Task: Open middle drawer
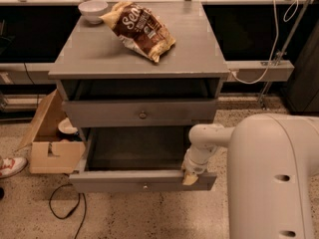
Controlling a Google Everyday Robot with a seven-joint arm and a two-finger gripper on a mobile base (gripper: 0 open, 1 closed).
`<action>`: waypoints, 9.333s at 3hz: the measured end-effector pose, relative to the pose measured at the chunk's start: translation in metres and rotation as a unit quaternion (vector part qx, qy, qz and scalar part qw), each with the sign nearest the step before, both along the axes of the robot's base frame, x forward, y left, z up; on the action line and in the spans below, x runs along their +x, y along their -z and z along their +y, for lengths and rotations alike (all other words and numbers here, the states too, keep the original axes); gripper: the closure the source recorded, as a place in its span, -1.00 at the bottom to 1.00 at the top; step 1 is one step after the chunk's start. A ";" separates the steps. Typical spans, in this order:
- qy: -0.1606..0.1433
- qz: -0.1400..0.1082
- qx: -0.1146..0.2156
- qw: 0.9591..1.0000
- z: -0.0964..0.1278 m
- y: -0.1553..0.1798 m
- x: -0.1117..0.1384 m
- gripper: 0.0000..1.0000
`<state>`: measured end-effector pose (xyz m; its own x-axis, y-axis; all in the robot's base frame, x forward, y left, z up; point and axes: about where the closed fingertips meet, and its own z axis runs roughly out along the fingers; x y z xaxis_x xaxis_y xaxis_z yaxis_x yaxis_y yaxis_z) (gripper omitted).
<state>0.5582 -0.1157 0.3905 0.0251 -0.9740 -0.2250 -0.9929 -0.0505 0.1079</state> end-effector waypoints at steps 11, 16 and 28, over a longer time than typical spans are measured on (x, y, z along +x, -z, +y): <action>0.021 0.034 0.032 0.999 -0.019 -0.006 -0.043 -0.17; 0.036 0.017 0.032 0.999 -0.032 -0.021 -0.042 1.00; 0.069 0.072 0.047 0.994 -0.044 -0.013 -0.052 0.18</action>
Offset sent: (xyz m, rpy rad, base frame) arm -0.1013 -0.0513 -0.0603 0.2618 0.2581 -0.2910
